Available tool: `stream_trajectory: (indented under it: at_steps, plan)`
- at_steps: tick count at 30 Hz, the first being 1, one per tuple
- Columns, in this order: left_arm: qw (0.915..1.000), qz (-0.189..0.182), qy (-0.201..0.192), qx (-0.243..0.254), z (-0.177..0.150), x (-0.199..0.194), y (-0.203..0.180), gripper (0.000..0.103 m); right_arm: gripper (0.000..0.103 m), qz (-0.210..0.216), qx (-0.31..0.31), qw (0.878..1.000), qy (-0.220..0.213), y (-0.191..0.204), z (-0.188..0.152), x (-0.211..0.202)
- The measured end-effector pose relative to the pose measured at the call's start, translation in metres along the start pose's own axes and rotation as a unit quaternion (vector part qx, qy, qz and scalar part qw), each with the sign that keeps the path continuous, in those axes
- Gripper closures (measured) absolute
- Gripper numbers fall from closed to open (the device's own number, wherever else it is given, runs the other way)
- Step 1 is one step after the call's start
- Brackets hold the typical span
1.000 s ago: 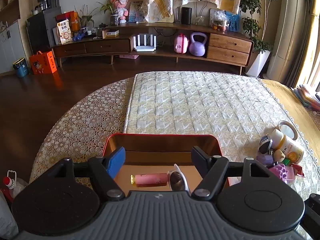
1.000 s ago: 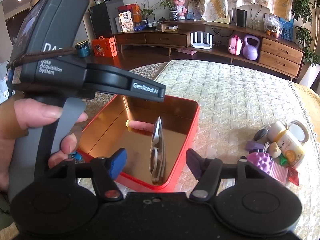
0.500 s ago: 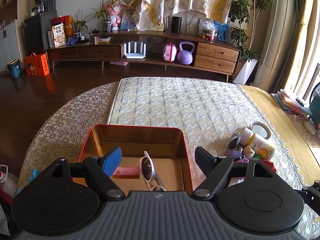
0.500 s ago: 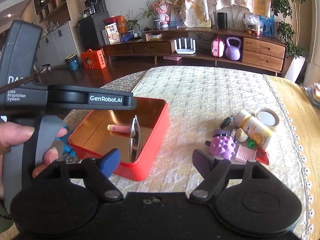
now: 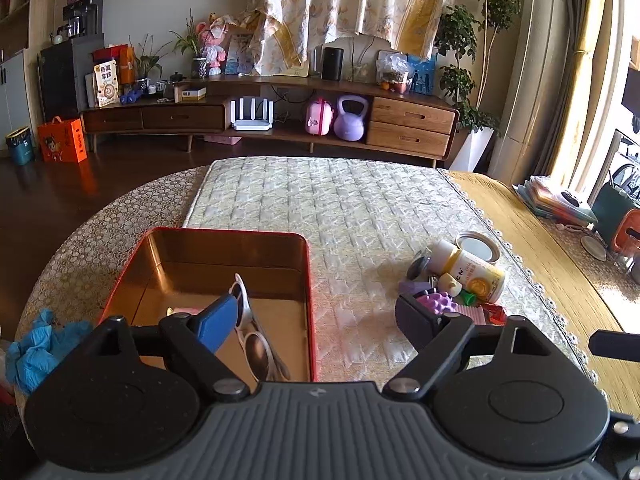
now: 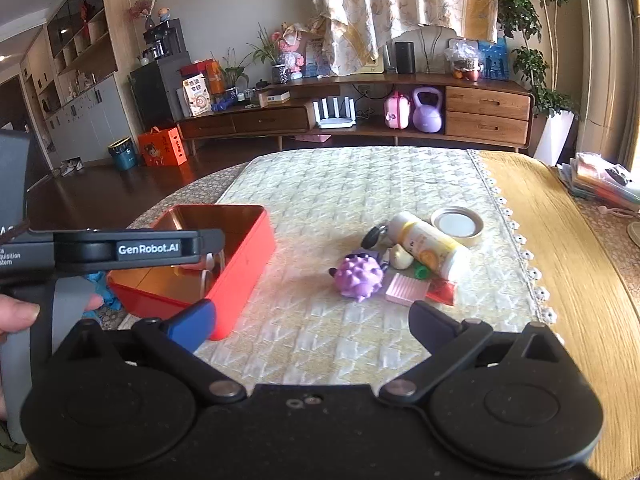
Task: Organize rigid objects
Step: 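Withdraw both grippers from the tin back toward the toy pile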
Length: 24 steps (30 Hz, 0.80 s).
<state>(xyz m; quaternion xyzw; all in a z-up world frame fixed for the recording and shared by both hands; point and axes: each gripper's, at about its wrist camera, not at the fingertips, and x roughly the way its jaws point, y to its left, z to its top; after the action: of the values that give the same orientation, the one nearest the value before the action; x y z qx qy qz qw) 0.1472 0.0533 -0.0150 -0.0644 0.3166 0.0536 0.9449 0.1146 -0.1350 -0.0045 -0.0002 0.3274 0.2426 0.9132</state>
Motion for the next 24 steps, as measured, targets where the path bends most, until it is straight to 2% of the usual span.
stream_trajectory:
  at_steps: [12,24]
  plan:
    - [0.9985,-0.042,0.002,0.036,-0.027,0.009,-0.053,0.016,0.000,-0.027,0.024,0.999,-0.003,-0.072,-0.012,-0.013]
    - [0.9971,-0.060,0.030,0.036,-0.033,0.054,-0.082,0.016,0.000,-0.038,0.028,0.999,0.019,-0.115,0.006,0.030]
